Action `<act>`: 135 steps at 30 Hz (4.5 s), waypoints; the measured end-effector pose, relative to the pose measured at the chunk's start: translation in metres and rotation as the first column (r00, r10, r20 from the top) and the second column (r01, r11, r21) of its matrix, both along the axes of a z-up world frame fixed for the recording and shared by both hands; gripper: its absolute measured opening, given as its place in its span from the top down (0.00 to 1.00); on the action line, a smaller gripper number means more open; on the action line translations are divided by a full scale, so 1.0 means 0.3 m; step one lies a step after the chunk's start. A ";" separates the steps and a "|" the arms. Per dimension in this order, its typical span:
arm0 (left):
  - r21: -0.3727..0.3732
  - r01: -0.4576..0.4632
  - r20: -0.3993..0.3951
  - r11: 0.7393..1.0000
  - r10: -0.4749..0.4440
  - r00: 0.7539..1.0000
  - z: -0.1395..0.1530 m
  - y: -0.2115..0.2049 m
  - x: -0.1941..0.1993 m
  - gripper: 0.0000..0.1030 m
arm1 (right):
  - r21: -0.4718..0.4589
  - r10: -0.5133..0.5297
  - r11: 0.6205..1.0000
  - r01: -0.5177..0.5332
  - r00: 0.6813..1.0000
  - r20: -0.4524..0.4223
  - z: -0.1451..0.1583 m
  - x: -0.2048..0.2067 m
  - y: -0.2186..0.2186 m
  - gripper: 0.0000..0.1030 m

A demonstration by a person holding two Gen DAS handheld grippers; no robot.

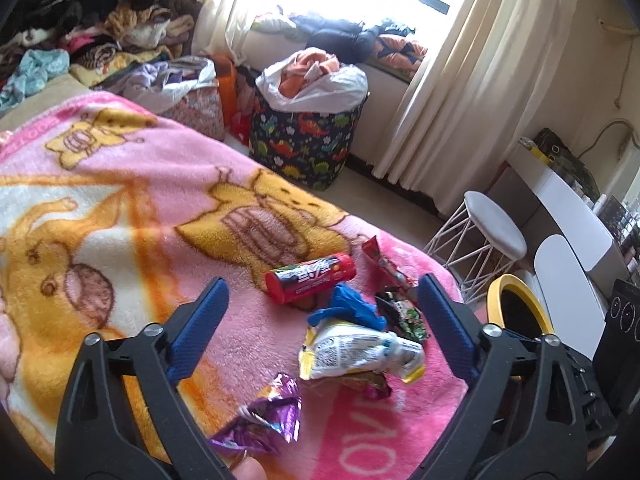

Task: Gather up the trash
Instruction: 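Move both tools back over the snack wrappers on the blanket, then grasp the red snack tube with the left tool while the right tool grasps the chip bag, then carry the red tube and white chip bag over the yellow bin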

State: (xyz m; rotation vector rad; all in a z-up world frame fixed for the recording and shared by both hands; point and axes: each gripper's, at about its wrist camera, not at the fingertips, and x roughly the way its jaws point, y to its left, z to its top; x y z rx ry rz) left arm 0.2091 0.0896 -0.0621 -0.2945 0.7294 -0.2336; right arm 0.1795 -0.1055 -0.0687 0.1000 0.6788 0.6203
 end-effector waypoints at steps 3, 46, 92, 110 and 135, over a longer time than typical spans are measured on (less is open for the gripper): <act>-0.003 0.018 -0.049 1.000 -0.018 0.999 -0.034 0.004 0.048 0.26 | 0.001 0.020 1.000 -0.020 1.000 -0.021 -0.019 0.031 0.036 0.32; -0.123 0.053 -0.202 0.991 -0.077 0.976 -0.216 0.039 0.109 0.69 | -0.005 0.162 0.987 -0.163 0.983 -0.084 -0.083 -0.125 0.095 0.65; -0.167 -0.061 0.097 0.984 0.077 0.992 0.131 0.018 -0.245 0.72 | 0.124 -0.026 0.992 0.023 0.999 0.023 0.088 -0.195 -0.141 0.65; -0.118 0.044 0.122 0.992 -0.030 0.992 0.171 -0.188 -0.245 0.72 | 0.181 -0.139 0.975 0.129 0.989 0.042 0.118 -0.211 -0.310 0.65; -0.075 0.150 0.119 0.986 -0.141 0.983 0.177 -0.394 -0.245 0.72 | 0.247 -0.281 0.931 0.269 0.960 0.014 0.106 -0.221 -0.505 0.65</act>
